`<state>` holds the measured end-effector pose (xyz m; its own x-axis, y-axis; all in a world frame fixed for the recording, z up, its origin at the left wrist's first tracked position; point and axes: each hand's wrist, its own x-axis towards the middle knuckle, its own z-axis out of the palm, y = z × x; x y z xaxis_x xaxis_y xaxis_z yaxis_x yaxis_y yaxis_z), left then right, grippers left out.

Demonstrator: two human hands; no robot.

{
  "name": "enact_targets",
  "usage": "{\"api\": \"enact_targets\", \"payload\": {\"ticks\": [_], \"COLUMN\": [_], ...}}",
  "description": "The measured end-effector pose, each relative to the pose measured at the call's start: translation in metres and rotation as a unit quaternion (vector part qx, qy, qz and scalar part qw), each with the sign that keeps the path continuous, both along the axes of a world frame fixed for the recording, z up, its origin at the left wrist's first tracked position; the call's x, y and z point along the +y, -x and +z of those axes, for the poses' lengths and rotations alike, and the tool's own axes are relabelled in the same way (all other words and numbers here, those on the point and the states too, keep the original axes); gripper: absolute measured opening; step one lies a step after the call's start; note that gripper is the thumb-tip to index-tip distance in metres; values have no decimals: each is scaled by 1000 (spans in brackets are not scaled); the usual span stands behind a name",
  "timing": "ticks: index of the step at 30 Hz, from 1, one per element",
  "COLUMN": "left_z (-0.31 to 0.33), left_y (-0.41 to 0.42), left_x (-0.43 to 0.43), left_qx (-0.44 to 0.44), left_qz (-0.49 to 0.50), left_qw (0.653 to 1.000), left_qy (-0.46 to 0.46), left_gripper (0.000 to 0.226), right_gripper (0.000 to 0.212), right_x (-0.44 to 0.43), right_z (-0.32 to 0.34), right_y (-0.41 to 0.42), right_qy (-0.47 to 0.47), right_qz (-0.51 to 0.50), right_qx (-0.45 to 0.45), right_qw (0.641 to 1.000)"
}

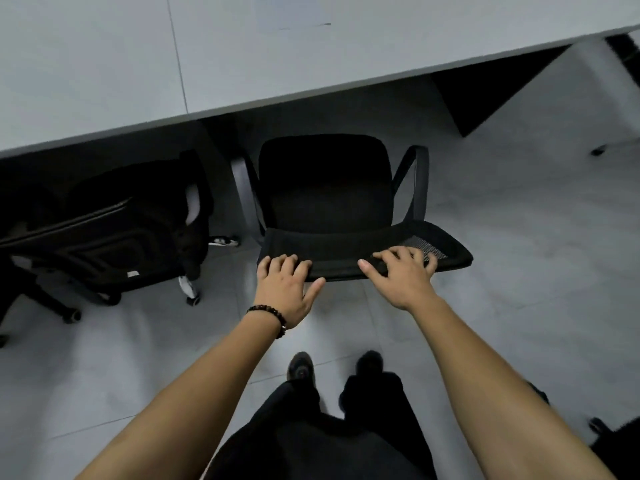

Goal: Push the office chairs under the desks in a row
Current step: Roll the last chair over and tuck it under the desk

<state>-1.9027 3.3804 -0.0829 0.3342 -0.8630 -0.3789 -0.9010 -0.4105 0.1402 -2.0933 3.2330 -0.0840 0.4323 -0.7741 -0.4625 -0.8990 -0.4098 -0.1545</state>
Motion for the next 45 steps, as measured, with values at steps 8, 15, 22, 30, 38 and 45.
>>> {"api": "enact_targets", "payload": {"ticks": [8, 15, 22, 30, 38, 45], "left_z": [-2, 7, 8, 1, -2, 47], "left_y": [-25, -16, 20, 14, -2, -12], "left_x": [-75, -122, -133, -110, -100, -92], "left_qx": [-22, -21, -14, -28, -35, 91], "left_qz": [127, 234, 267, 249, 230, 249], "left_qw": [992, 972, 964, 968, 971, 960], "left_qy": [5, -16, 5, 30, 51, 95], "left_gripper": [71, 72, 65, 74, 75, 44], "right_gripper": [84, 84, 92, 88, 88, 50], "right_x": [-95, -161, -175, -153, -136, -133], "right_z": [5, 3, 5, 8, 6, 35], "right_y": [-48, -34, -11, -7, -13, 0], "right_qy": [-9, 6, 25, -2, 11, -68], "right_qz": [109, 170, 135, 134, 125, 79], "right_qx": [13, -52, -37, -47, -70, -164], "right_qw": [994, 984, 990, 990, 990, 981]}}
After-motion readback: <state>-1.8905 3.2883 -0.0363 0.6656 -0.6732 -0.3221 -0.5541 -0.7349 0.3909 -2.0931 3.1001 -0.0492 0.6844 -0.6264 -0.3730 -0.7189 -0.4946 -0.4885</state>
